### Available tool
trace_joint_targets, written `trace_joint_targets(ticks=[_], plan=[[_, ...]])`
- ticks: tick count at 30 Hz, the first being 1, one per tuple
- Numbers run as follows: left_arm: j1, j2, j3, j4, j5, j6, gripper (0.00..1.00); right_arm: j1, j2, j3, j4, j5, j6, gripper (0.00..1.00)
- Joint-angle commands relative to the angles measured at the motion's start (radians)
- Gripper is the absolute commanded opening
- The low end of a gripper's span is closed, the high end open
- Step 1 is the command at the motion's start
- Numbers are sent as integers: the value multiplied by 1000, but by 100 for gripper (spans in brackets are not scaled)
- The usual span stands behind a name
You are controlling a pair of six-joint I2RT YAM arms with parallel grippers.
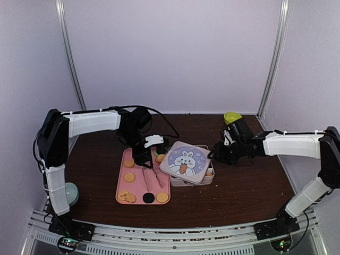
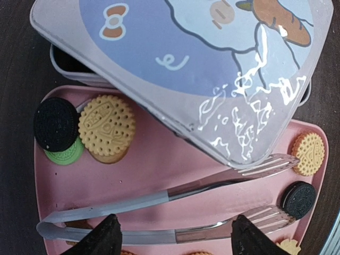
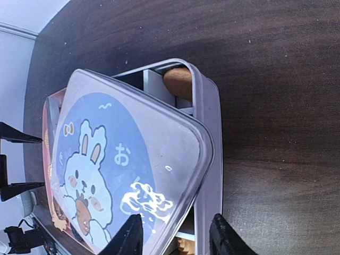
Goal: Pack the cookies
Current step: Rotate the box lid on the packing box.
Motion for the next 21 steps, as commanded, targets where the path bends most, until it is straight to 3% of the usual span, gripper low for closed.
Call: trace_joint_targets(ticks=[1,21], plan=[[-19,16,28,35,-5,-10,73,6,57,53,-58,39,-44,43],[-74,34,28,40,21,-6,67,1,195,211,-168,104,-124,25]])
